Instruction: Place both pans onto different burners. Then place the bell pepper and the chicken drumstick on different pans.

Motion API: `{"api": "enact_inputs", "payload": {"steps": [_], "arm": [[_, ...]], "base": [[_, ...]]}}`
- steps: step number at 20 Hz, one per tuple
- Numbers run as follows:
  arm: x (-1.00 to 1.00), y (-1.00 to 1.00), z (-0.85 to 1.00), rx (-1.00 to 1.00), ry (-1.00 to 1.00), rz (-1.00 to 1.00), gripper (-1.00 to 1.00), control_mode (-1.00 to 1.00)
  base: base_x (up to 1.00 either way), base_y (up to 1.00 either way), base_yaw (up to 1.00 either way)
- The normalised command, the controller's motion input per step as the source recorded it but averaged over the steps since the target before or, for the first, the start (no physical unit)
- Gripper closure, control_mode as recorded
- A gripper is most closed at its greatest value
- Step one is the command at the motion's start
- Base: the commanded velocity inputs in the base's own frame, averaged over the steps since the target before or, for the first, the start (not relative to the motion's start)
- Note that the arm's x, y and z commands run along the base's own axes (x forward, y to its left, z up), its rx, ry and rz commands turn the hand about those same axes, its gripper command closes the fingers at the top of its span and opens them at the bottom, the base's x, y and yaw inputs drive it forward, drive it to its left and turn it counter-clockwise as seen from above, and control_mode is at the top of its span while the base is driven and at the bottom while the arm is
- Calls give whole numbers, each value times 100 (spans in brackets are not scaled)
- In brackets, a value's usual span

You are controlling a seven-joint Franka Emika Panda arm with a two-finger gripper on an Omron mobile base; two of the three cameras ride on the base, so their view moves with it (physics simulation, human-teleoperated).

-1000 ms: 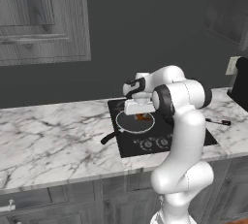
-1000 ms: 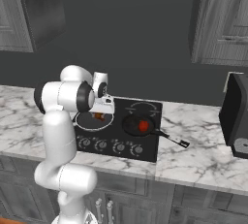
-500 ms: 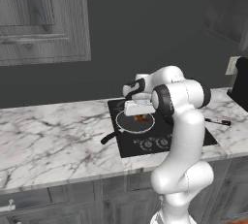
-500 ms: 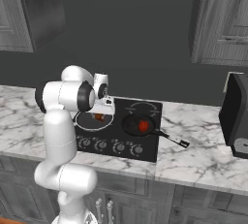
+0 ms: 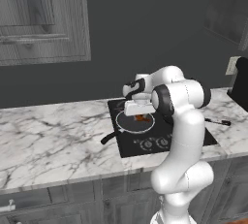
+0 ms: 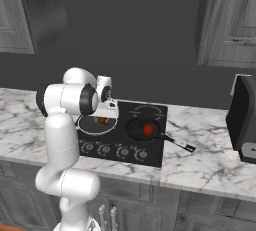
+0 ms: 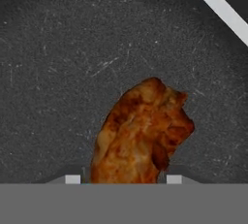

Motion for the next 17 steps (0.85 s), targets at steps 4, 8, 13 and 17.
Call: {"api": "enact_inputs", "payload": {"steps": [4, 8, 13, 17], "arm": [[-3, -3, 6, 0, 0, 0, -100, -100], [-11, 0, 27, 0, 0, 0, -100, -100], [-24, 0, 51, 0, 0, 0, -100, -100], [-33, -1, 76, 0, -2, 0, -100, -100]], "base": [[0, 0, 0], [0, 0, 0], [0, 0, 0], [0, 0, 0]]}}
